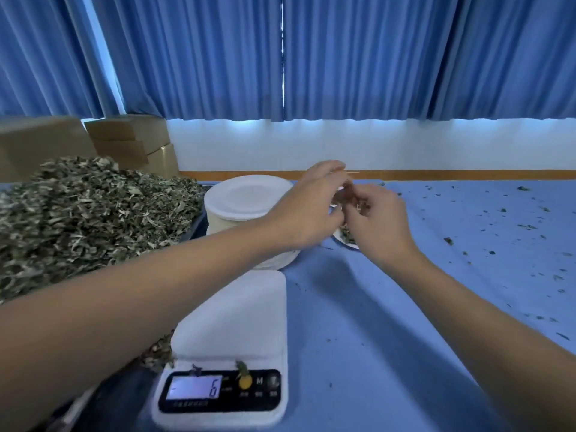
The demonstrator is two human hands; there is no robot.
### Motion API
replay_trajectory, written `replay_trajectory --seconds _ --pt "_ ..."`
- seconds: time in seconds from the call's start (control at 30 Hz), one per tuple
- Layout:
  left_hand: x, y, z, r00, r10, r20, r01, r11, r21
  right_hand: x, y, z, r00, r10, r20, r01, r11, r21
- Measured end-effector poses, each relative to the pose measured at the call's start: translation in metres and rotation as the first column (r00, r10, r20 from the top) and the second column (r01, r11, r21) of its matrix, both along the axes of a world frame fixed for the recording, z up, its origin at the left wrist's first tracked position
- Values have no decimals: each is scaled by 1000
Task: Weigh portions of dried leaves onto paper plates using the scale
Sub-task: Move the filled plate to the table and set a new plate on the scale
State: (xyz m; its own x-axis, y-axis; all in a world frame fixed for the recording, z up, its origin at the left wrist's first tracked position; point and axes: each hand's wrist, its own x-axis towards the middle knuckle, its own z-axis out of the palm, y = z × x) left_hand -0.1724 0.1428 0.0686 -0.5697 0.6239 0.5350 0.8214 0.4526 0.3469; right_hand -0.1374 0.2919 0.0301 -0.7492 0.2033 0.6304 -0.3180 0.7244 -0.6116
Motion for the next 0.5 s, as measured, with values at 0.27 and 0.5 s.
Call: replay_trajectory --seconds 0.27,0.5 --pt "17 -132 15 983 185 4 -185 983 -6 20 -97 49 968 211 139 -251 858 447" --pt "4 -170 5 971 239 -17 -239 969 -58 18 -110 63 954 45 295 -235 723 650"
